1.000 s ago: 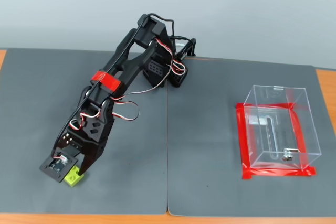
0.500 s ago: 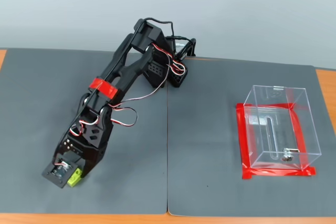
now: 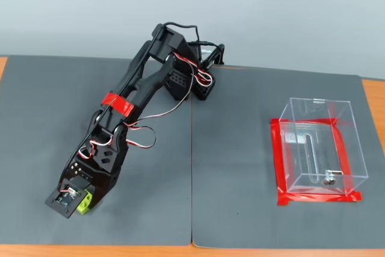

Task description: Pick the green lego block and place it into the transparent box

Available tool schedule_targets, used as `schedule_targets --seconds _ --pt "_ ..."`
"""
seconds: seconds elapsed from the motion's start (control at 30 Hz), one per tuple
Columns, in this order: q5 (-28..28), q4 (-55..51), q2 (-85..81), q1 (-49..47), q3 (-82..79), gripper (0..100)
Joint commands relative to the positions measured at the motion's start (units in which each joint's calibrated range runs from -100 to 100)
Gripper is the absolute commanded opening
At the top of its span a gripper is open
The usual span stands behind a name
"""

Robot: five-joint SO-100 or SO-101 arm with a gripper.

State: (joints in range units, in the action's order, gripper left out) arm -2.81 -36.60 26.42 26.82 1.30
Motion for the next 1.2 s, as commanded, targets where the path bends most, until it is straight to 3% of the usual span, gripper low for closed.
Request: schedule_targets --seconds 0.0,1.17 --pt "-0.29 0.84 -0.44 -0.23 2.36 33" --pt "-0.08 0.23 1.94 0.44 2.54 33"
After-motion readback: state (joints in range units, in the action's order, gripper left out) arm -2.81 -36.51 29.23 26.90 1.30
